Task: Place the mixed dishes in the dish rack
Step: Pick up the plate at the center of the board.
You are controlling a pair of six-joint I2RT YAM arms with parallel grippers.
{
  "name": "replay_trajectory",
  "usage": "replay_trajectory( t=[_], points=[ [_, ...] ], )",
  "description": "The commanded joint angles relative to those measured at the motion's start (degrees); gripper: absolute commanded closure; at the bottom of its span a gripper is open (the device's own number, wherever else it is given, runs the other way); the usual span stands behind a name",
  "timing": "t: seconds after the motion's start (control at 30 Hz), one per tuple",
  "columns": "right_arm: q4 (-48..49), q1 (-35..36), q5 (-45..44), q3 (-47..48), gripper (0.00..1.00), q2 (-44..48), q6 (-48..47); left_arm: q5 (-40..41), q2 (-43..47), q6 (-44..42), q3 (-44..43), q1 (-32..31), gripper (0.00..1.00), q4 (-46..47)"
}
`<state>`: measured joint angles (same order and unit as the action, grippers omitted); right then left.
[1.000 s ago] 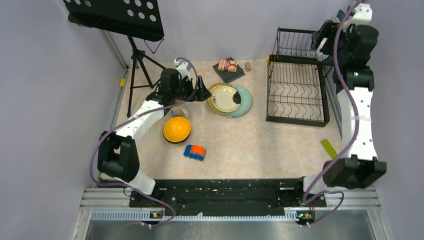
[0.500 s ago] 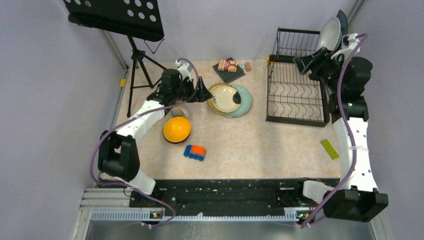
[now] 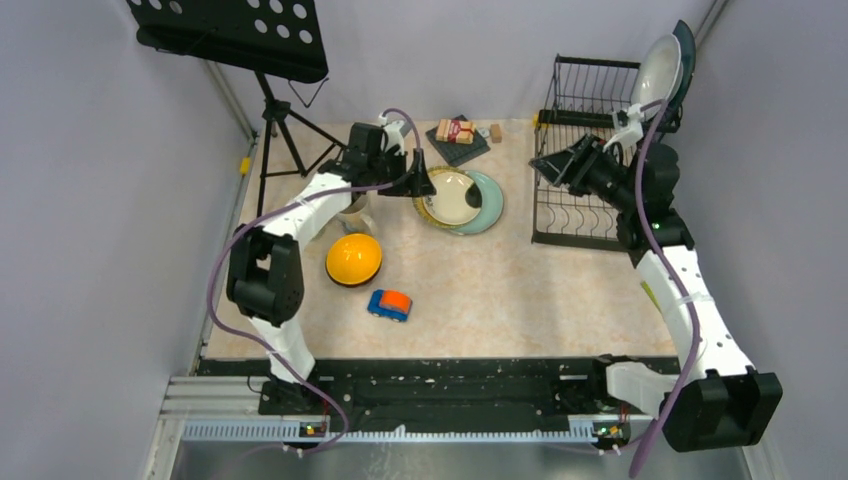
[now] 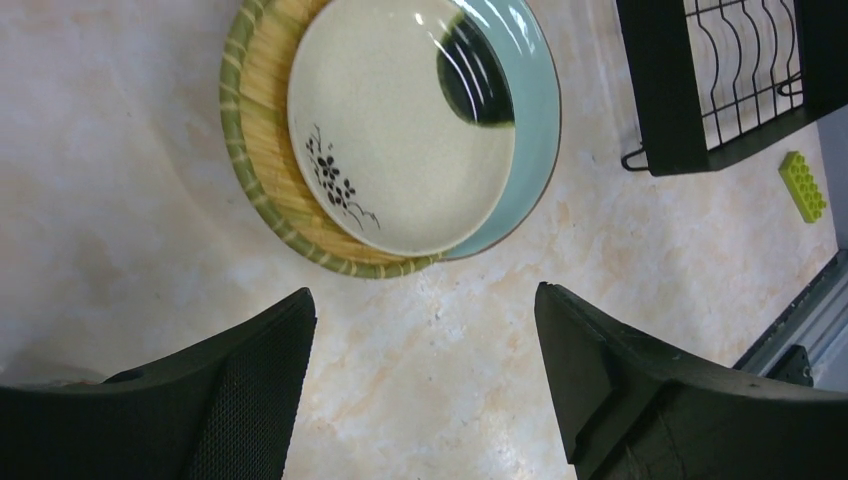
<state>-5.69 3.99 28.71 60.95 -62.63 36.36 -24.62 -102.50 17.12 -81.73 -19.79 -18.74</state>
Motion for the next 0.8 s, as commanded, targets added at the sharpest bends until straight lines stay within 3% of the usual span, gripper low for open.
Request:
replay_trajectory(
  t=[0.0, 0.13, 0.43, 0.77],
  points=[
    [5.2, 2.5, 3.5, -0.2, 0.41, -0.1, 3.5, 1.7, -4.2, -3.7, -7.3, -0.1, 0.16, -2.9],
    [3.7, 2.9, 4.3, 1.1, 0.41, -1.2, 2.0, 3.0, -8.3, -3.5, -10.8, 0.0, 0.2, -3.0],
    [0.6, 2.9, 5.8, 3.0, 0.4, -4.0, 0.0, 4.5, -16.5, -3.9, -18.3, 0.0, 0.18, -5.1],
    [-0.7, 2.9, 7.1, 3.4, 0.4, -6.5, 1.1, 2.3, -20.4, -3.2, -17.4, -0.1, 0.2, -4.9]
  ],
)
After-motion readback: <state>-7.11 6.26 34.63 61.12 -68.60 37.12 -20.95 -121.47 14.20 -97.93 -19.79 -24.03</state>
